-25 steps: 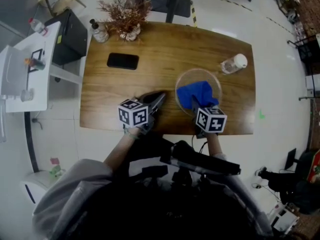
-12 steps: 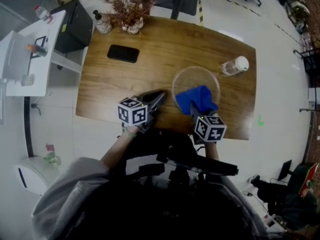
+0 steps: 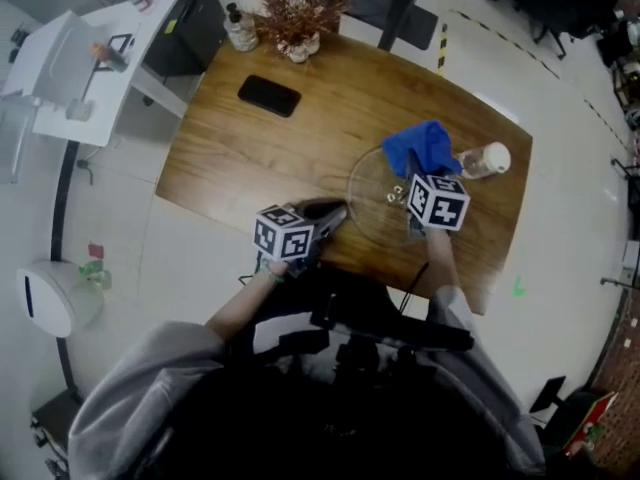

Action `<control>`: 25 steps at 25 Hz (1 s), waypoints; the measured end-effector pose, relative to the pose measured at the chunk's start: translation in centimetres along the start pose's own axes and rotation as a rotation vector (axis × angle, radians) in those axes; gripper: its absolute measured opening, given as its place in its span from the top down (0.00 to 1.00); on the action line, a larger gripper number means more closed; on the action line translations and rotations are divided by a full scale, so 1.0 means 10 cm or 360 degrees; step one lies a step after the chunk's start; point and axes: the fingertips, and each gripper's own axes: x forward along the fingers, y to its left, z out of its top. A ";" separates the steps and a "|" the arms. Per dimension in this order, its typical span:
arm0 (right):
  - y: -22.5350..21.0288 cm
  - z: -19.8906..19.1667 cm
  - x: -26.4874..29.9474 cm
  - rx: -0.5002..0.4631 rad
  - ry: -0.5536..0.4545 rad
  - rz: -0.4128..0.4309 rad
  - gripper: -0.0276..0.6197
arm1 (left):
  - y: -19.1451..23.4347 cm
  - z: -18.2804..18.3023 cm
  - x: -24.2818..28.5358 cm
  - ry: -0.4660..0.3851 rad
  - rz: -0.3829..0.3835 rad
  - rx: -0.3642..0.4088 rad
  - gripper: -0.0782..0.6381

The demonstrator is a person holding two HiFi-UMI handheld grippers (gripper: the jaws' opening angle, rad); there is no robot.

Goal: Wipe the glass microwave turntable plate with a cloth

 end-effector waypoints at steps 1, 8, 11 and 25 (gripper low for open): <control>-0.06 0.01 0.05 -0.0013 0.0001 -0.0019 0.83 | -0.02 -0.03 0.03 0.0005 0.0010 -0.0001 0.88; 0.06 -0.30 0.00 -0.0092 0.0065 0.0114 0.83 | -0.07 -0.21 0.16 0.0006 0.0083 -0.0062 0.88; 0.17 -0.57 -0.20 -0.0107 0.0091 0.0214 0.83 | -0.03 -0.26 0.23 0.0014 0.0128 -0.0091 0.88; 0.55 -1.49 -1.22 0.0037 0.0290 0.0582 0.82 | 0.02 -0.33 0.39 0.0045 0.0214 -0.0127 0.88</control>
